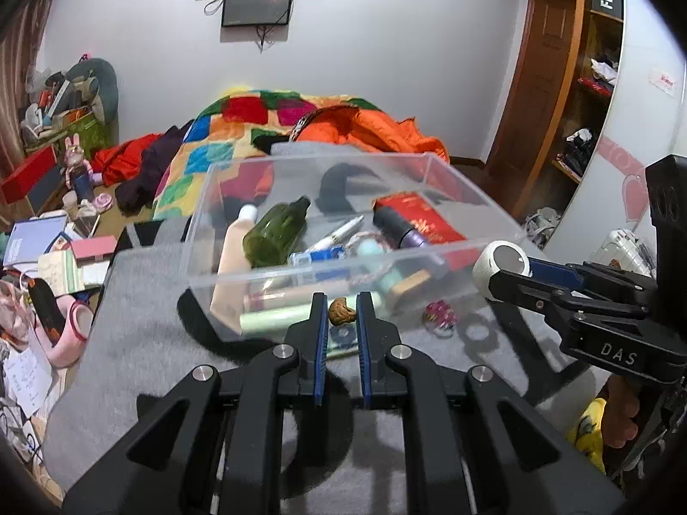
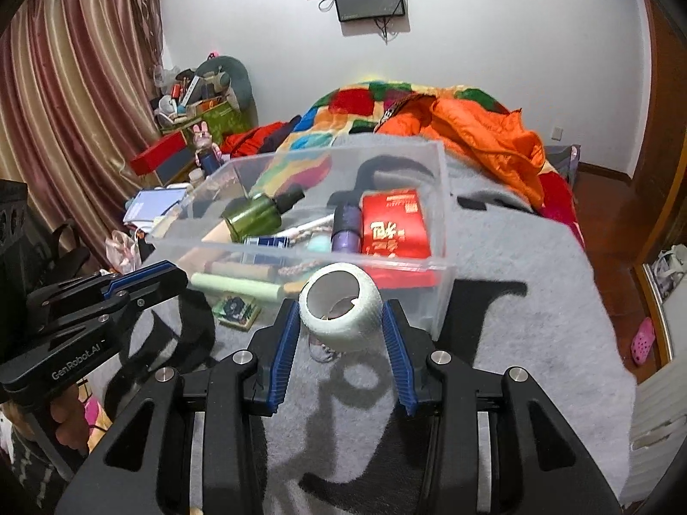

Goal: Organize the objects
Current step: 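Grasp small brown bead with left tool while right tool grasps white tape roll, then carry bead into clear box with left tool while right tool lowers tape roll in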

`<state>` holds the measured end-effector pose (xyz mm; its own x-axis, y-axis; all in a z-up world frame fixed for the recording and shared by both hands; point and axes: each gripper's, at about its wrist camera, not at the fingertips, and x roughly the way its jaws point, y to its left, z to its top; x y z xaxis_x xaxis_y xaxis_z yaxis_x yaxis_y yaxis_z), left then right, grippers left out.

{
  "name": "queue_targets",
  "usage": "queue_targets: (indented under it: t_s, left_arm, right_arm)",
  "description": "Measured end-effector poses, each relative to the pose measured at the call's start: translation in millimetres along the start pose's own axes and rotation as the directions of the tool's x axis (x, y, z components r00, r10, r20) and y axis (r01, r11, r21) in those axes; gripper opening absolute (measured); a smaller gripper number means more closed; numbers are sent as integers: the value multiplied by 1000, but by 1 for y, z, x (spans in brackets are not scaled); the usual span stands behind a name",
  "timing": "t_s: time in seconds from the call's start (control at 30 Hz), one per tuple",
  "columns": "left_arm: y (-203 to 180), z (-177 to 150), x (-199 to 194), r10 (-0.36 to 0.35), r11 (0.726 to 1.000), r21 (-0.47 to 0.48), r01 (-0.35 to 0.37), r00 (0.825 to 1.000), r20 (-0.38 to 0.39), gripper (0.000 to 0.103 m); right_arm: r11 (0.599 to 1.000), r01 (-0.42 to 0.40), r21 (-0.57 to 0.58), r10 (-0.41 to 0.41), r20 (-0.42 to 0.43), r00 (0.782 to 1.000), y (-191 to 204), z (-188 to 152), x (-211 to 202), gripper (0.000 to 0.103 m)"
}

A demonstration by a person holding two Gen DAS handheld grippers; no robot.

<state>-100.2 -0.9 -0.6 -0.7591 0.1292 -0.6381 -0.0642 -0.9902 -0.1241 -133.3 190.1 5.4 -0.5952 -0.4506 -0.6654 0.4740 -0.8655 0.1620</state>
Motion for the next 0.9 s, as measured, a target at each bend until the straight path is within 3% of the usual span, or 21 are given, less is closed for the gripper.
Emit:
queue_targets:
  t_s: [0.5, 0.9]
  left_arm:
    - [-13, 34, -1, -22, 999, 43, 19, 998, 54, 12]
    - [-5, 41, 34, -38, 999, -2, 38, 999, -2, 12]
  right_arm:
    - [999, 25, -23, -24, 69, 997, 0, 28, -13, 36]
    - [999, 11, 33, -12, 38, 999, -10, 43, 19, 36]
